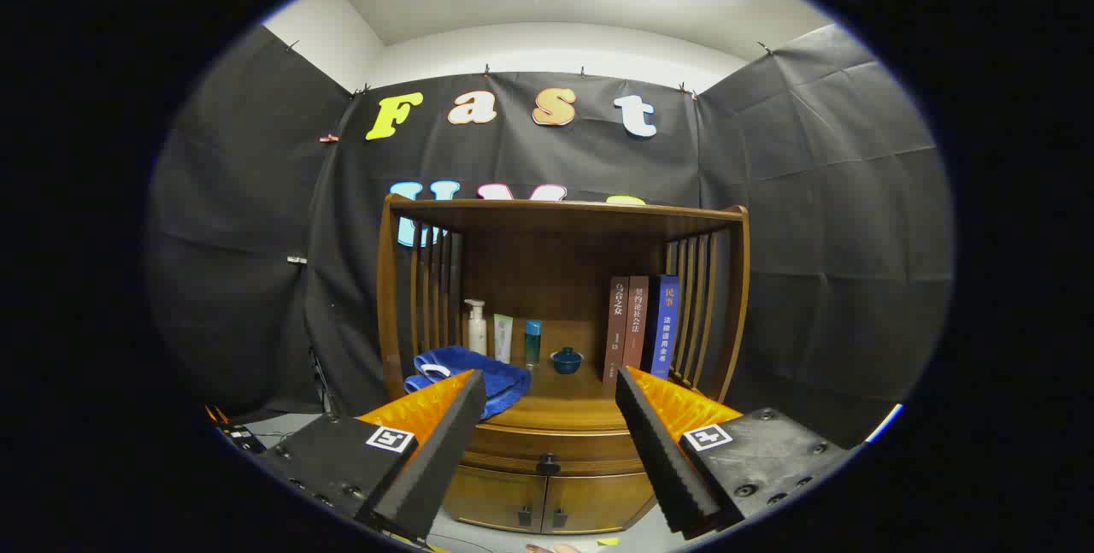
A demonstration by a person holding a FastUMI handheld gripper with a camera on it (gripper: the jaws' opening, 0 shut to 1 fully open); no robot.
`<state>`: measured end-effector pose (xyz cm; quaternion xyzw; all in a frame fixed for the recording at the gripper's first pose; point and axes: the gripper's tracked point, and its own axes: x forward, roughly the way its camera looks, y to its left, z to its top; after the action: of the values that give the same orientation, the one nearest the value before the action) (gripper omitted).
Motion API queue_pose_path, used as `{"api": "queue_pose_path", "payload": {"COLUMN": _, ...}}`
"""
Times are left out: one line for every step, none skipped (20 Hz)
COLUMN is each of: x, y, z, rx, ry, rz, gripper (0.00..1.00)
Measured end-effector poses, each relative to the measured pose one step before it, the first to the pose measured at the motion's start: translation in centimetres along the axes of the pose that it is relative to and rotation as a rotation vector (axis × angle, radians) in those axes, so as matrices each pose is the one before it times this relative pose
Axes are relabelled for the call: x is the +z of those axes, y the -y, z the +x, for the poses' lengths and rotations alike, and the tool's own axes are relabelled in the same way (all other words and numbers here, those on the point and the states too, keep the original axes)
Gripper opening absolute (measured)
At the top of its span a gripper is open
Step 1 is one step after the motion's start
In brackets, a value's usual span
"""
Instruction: Pull open the drawer, take out the items inside it, and place them on the countertop above the cabinet.
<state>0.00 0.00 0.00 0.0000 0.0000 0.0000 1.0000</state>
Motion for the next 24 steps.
{"api": "queue_pose_path", "payload": {"x": 0.070, "y": 0.059, "z": -0.001, "rx": -0.00394, "ry": -0.00243, "rz": 0.00686, "gripper": 0.98}}
{"api": "queue_pose_path", "payload": {"x": -0.084, "y": 0.098, "z": 0.022, "rx": -0.00470, "ry": -0.00175, "rz": 0.00352, "gripper": 0.98}}
{"api": "queue_pose_path", "payload": {"x": 0.135, "y": 0.034, "z": -0.140, "rx": -0.00314, "ry": 0.00237, "rz": 0.00131, "gripper": 0.98}}
{"api": "queue_pose_path", "payload": {"x": 0.198, "y": 0.011, "z": -0.144, "rx": 0.00156, "ry": 0.00572, "rz": 0.00279, "gripper": 0.98}}
{"api": "queue_pose_path", "payload": {"x": 0.237, "y": 0.132, "z": -0.160, "rx": -0.00043, "ry": 0.00945, "rz": 0.00633, "gripper": 0.98}}
{"api": "queue_pose_path", "payload": {"x": 0.030, "y": 0.111, "z": -0.102, "rx": 0.00018, "ry": 0.00250, "rz": 0.00830, "gripper": 0.98}}
{"api": "queue_pose_path", "payload": {"x": -0.124, "y": 0.078, "z": 0.069, "rx": 0.00015, "ry": -0.00316, "rz": 0.00430, "gripper": 0.98}}
{"api": "queue_pose_path", "payload": {"x": -0.181, "y": 0.077, "z": 0.117, "rx": -0.00427, "ry": -0.00646, "rz": -0.00234, "gripper": 0.98}}
{"api": "queue_pose_path", "payload": {"x": -0.105, "y": -0.076, "z": 0.128, "rx": -0.00098, "ry": -0.00745, "rz": -0.00420, "gripper": 0.98}}
{"api": "queue_pose_path", "payload": {"x": 0.041, "y": -0.153, "z": 0.027, "rx": 0.00428, "ry": -0.00317, "rz": -0.00093, "gripper": 0.99}}
{"api": "queue_pose_path", "payload": {"x": 0.147, "y": -0.019, "z": -0.047, "rx": 0.00202, "ry": 0.00260, "rz": 0.00035, "gripper": 0.99}}
{"api": "queue_pose_path", "payload": {"x": -0.067, "y": 0.229, "z": -0.156, "rx": -0.00453, "ry": -0.00185, "rz": -0.00436, "gripper": 0.98}}
{"api": "queue_pose_path", "payload": {"x": -0.006, "y": -0.044, "z": -0.042, "rx": -0.00185, "ry": -0.00058, "rz": -0.00675, "gripper": 0.99}}
{"api": "queue_pose_path", "payload": {"x": -0.048, "y": -0.035, "z": -0.057, "rx": -0.00290, "ry": -0.00256, "rz": -0.00871, "gripper": 0.98}}
{"api": "queue_pose_path", "payload": {"x": -0.047, "y": -0.099, "z": 0.075, "rx": 0.00178, "ry": -0.00266, "rz": -0.00347, "gripper": 0.98}}
{"api": "queue_pose_path", "payload": {"x": 0.088, "y": -0.023, "z": -0.037, "rx": 0.00640, "ry": -0.00173, "rz": 0.00134, "gripper": 0.99}}
{"api": "queue_pose_path", "payload": {"x": -0.052, "y": 0.114, "z": -0.123, "rx": 0.00243, "ry": -0.00135, "rz": 0.00312, "gripper": 0.99}}
{"api": "queue_pose_path", "payload": {"x": -0.086, "y": 0.118, "z": 0.006, "rx": -0.00240, "ry": -0.00120, "rz": 0.00269, "gripper": 0.99}}
{"api": "queue_pose_path", "payload": {"x": -0.137, "y": 0.065, "z": 0.048, "rx": -0.00395, "ry": -0.00164, "rz": 0.00582, "gripper": 0.99}}
{"api": "queue_pose_path", "payload": {"x": -0.172, "y": 0.009, "z": 0.059, "rx": -0.00130, "ry": -0.00318, "rz": 0.00575, "gripper": 0.99}}
{"api": "queue_pose_path", "payload": {"x": -0.244, "y": 0.022, "z": 0.118, "rx": -0.00075, "ry": -0.00440, "rz": 0.00465, "gripper": 0.99}}
{"api": "queue_pose_path", "payload": {"x": -0.432, "y": -0.100, "z": 0.079, "rx": 0.00287, "ry": -0.00744, "rz": 0.00173, "gripper": 0.99}}
{"api": "queue_pose_path", "payload": {"x": -0.581, "y": -0.044, "z": 0.187, "rx": 0.00135, "ry": -0.00877, "rz": -0.00106, "gripper": 0.99}}
{"api": "queue_pose_path", "payload": {"x": -0.772, "y": -0.104, "z": 0.282, "rx": 0.00136, "ry": -0.00979, "rz": -0.00121, "gripper": 0.98}}
